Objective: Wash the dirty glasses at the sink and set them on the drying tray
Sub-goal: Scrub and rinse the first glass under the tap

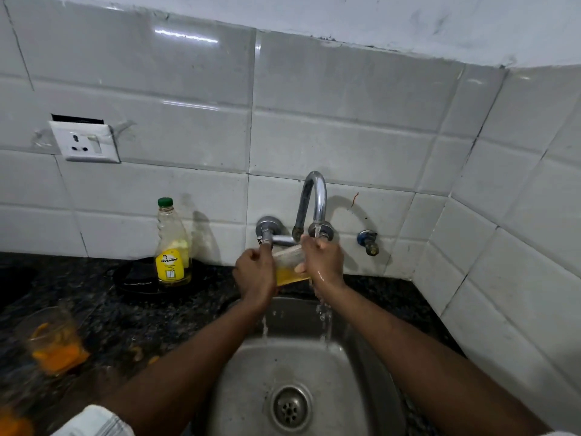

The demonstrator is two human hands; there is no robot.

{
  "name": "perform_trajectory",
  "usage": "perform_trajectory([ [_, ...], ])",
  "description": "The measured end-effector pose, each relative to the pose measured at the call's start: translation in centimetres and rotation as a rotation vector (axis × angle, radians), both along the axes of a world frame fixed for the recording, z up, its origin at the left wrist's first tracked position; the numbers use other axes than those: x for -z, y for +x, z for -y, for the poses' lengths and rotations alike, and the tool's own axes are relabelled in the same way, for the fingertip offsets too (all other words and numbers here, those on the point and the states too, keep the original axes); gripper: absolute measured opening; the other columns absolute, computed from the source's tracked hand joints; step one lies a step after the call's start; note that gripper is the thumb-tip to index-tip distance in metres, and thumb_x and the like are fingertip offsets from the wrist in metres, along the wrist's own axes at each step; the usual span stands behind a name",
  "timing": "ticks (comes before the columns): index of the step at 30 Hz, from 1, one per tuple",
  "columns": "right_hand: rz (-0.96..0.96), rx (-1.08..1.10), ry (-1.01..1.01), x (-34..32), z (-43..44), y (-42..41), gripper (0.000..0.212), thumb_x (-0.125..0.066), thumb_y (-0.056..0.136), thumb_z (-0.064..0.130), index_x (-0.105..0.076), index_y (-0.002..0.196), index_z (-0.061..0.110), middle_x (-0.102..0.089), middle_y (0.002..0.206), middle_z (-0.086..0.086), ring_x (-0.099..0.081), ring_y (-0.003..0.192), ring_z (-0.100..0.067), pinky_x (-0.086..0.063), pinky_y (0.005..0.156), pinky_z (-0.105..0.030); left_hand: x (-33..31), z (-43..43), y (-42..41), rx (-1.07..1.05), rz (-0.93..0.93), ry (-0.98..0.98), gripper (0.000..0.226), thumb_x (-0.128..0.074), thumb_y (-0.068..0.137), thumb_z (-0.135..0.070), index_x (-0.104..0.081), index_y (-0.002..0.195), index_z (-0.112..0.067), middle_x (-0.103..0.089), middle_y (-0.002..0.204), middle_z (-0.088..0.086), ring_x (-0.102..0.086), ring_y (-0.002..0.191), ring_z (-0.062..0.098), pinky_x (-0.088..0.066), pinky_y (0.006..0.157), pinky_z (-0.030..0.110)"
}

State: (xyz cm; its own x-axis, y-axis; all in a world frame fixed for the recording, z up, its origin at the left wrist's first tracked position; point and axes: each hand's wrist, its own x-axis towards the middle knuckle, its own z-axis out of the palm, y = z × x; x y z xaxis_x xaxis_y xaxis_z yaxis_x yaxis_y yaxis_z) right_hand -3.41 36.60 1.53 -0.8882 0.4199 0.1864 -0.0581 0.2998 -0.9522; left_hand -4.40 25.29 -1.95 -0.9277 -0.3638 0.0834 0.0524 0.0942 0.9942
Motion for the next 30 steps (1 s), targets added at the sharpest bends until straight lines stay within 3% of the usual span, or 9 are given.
perform_trajectory([
  [3, 0.002, -0.029, -0.069, -0.2, 0.1, 0.1, 0.034, -0.056, 0.099, 0.031, -0.067, 0.089, 0.000, -0.071, 0.068, -0.015, -0.070, 0.056, -0.024, -0.061, 0.060, -0.038, 0.3, 0.0, 1.0, -0.029, -0.312, -0.189, 0.017, -0.061, 0.095, -0.027, -0.065, 0.086, -0.014, -0.067, 0.077, 0.005, -0.062, 0.072, 0.021, -0.044, 0.059, 0.022],
  [7, -0.202, -0.124, 0.271, -0.5, -0.1, 0.7, 0.042, -0.056, 0.099, 0.032, -0.060, 0.065, 0.008, -0.063, 0.056, -0.015, -0.066, 0.052, -0.028, -0.051, 0.047, -0.033, -2.1, 1.2, -0.9, 0.291, 0.412, 0.192, 0.037, -0.044, 0.101, -0.039, -0.061, 0.097, -0.006, -0.068, 0.085, 0.016, -0.061, 0.062, 0.026, -0.044, 0.045, 0.023],
  [8, -0.193, -0.135, 0.275, -0.6, -0.2, 0.6, 0.040, -0.056, 0.099, 0.031, -0.059, 0.064, 0.011, -0.063, 0.056, -0.012, -0.067, 0.050, -0.023, -0.050, 0.046, -0.029, -2.0, 1.2, -0.9, 0.314, 0.451, 0.226, 0.038, -0.044, 0.100, -0.041, -0.061, 0.100, -0.007, -0.068, 0.087, 0.017, -0.062, 0.062, 0.026, -0.048, 0.046, 0.026],
  [13, -0.081, -0.066, -0.139, -0.3, 0.2, 0.6, 0.032, -0.053, 0.101, 0.030, -0.065, 0.079, 0.010, -0.069, 0.065, -0.012, -0.067, 0.052, -0.020, -0.058, 0.053, -0.032, -0.3, 0.1, 0.3, -0.023, -0.264, -0.088, 0.018, -0.061, 0.097, -0.030, -0.064, 0.086, -0.018, -0.067, 0.081, 0.004, -0.066, 0.077, 0.023, -0.053, 0.066, 0.028],
  [17, -0.181, -0.152, 0.237, -0.1, -0.3, 0.8, 0.038, -0.057, 0.099, 0.029, -0.063, 0.073, 0.002, -0.067, 0.064, -0.018, -0.070, 0.057, -0.028, -0.056, 0.052, -0.041, -1.5, 0.5, -0.4, 0.156, 0.347, 0.238, 0.031, -0.047, 0.098, -0.031, -0.063, 0.091, -0.006, -0.069, 0.081, 0.014, -0.060, 0.057, 0.025, -0.042, 0.046, 0.026],
  [21, -0.061, -0.352, 0.194, -0.2, -1.9, 1.6, 0.024, -0.057, 0.099, 0.024, -0.065, 0.095, 0.002, -0.070, 0.082, -0.010, -0.070, 0.063, -0.012, -0.057, 0.057, -0.027, -0.8, 0.8, -1.1, 0.071, 0.344, 0.082, 0.042, -0.052, 0.090, -0.041, -0.069, 0.091, -0.002, -0.070, 0.083, 0.016, -0.066, 0.067, 0.030, -0.058, 0.062, 0.037],
  [23, 0.096, -0.414, 0.372, -0.5, -2.8, 1.8, 0.025, -0.067, 0.093, 0.029, -0.059, 0.108, 0.010, -0.066, 0.094, -0.001, -0.068, 0.082, -0.012, -0.052, 0.068, -0.025, -0.8, 1.1, -1.5, -0.012, 0.257, -0.059, 0.040, -0.054, 0.091, -0.038, -0.067, 0.074, -0.005, -0.065, 0.075, 0.013, -0.063, 0.077, 0.031, -0.055, 0.074, 0.038],
  [27, 0.176, -0.397, 1.153, -1.0, -3.8, 1.7, 0.107, -0.082, 0.070, 0.051, -0.021, 0.150, 0.017, -0.040, 0.150, -0.007, -0.039, 0.137, -0.027, -0.036, 0.111, -0.040, -1.4, 0.9, -1.7, -0.026, 0.211, -0.158, 0.042, -0.053, 0.094, -0.038, -0.060, 0.062, -0.012, -0.064, 0.072, 0.012, -0.060, 0.076, 0.032, -0.048, 0.067, 0.036],
  [30, 0.015, -0.408, 1.454, -1.0, -3.0, 1.2, 0.101, -0.079, 0.073, 0.044, -0.021, 0.152, 0.019, -0.035, 0.156, -0.008, -0.038, 0.140, -0.027, -0.031, 0.115, -0.042, -2.0, -0.4, -1.1, 0.043, 0.164, -0.267, 0.042, -0.052, 0.098, -0.043, -0.067, 0.075, -0.011, -0.068, 0.081, 0.009, -0.061, 0.072, 0.025, -0.042, 0.059, 0.030],
])
